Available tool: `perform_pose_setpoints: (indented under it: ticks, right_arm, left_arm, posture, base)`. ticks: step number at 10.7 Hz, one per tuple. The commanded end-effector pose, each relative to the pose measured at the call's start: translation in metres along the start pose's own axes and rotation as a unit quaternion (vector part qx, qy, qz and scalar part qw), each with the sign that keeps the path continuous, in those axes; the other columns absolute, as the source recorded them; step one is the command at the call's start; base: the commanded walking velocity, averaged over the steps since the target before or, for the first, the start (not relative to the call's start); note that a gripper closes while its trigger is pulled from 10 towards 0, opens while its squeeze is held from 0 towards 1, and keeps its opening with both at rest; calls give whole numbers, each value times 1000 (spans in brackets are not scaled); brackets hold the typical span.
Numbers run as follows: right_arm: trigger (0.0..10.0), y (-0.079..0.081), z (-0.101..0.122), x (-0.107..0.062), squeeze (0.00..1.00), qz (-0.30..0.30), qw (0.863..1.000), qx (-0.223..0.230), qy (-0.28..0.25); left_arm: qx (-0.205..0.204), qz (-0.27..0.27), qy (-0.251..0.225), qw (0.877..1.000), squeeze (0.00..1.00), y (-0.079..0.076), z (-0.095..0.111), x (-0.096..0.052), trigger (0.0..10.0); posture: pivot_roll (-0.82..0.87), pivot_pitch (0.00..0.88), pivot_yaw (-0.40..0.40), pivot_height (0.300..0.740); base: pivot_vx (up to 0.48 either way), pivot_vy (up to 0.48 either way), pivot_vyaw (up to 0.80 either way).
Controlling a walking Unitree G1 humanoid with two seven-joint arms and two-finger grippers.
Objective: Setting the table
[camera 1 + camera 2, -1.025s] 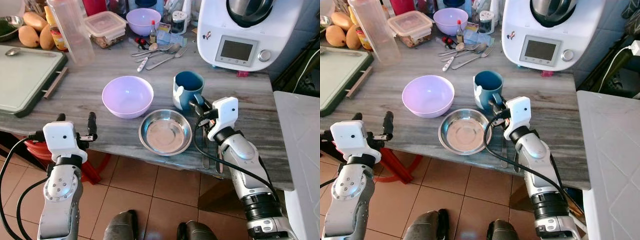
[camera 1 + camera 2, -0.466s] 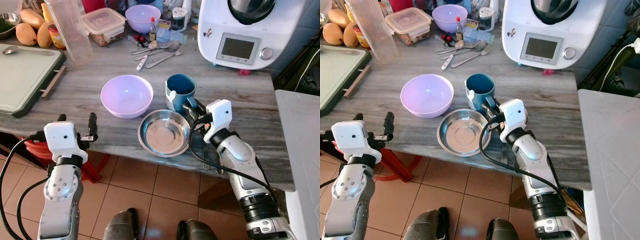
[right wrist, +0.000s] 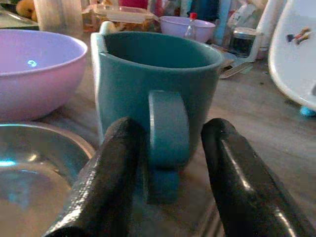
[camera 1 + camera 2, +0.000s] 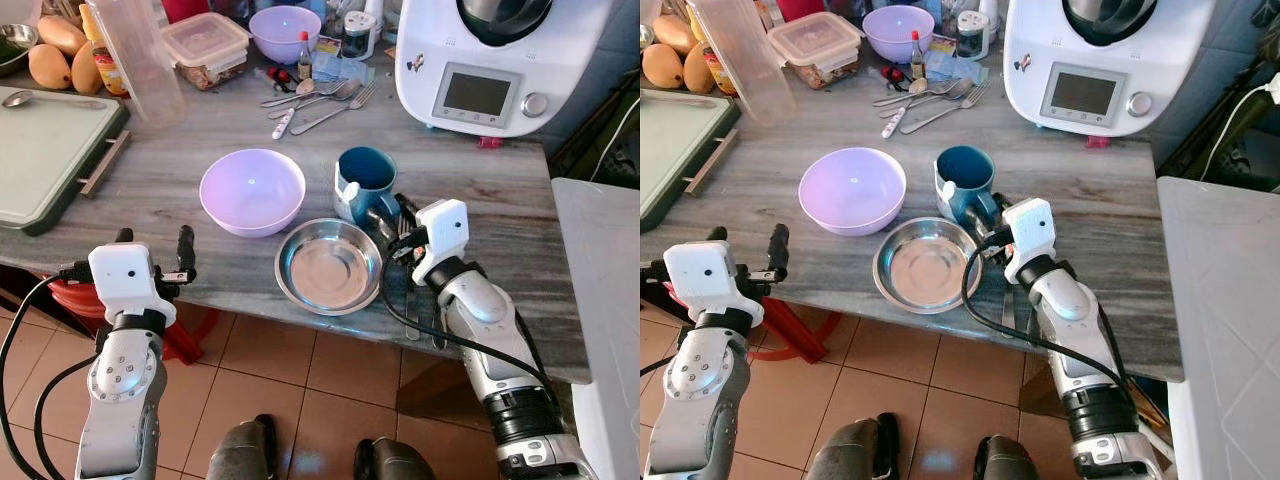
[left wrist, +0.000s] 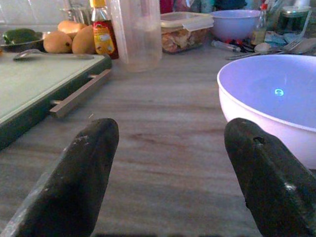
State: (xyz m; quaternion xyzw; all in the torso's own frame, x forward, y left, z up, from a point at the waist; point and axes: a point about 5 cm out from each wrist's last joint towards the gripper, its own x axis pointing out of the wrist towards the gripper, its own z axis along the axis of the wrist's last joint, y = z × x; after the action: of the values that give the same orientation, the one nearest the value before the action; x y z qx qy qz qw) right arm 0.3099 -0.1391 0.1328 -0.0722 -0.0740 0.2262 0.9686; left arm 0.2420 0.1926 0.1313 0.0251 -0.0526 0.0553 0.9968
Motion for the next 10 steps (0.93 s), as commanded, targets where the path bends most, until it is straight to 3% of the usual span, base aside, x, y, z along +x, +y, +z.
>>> perform_pose_setpoints:
  ticks: [1,4,9,10]
  right_arm:
    - [10000,-3,2,-3,1000,-9,1000,-9,-6]
    - [10000,-14,17,-10,1000,-84,995,-27,-47]
    - [10000,-7,37,-13,1000,-120,986,-66,-91]
    - [10000,0,44,-11,208,-106,984,-104,-102]
  left_arm:
    - [-1,-8,-4,1000,0,-1,3,0,10000]
    - [-6,-5,-3,1000,0,-2,2,0,10000]
    - [-2,9,-4,1000,0,-1,1,4,10000]
    - [-1,15,-1,1000,0,-1,-1,4,10000]
  posture:
    - [41,186,11,740]
    - [38,184,2,740]
    - [31,159,-4,740]
    - [32,146,-10,740]
  base:
    - [0,0,0]
    - [0,0,0]
    - [0,0,0]
    - [0,0,756]
